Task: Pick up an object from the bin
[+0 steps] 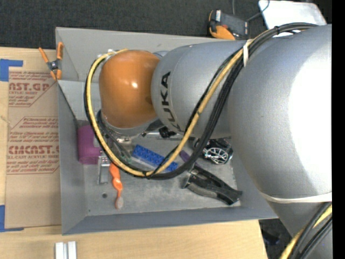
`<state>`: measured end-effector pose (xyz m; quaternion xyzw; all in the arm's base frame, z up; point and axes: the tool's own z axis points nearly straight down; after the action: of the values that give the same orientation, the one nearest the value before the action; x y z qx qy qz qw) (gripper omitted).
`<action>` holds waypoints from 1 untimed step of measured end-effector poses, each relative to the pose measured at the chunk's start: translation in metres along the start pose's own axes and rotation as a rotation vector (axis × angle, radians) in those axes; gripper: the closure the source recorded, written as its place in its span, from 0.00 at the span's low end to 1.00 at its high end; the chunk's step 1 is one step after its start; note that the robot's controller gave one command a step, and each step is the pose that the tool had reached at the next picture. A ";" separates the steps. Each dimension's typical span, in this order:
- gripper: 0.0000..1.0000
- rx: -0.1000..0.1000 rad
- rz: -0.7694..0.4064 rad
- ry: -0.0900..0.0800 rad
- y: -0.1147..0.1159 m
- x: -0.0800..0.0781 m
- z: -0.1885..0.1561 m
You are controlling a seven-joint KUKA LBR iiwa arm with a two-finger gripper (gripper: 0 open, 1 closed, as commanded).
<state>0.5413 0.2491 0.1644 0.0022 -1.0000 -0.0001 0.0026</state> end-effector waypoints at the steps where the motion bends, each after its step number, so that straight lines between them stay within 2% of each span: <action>1: 0.00 -0.001 0.003 -0.006 -0.002 -0.002 -0.005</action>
Offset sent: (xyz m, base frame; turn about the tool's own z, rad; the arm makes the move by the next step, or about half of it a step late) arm 0.0340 -0.0461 0.0208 0.2789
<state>0.5430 0.2475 0.1692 0.0007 -1.0000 -0.0008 -0.0004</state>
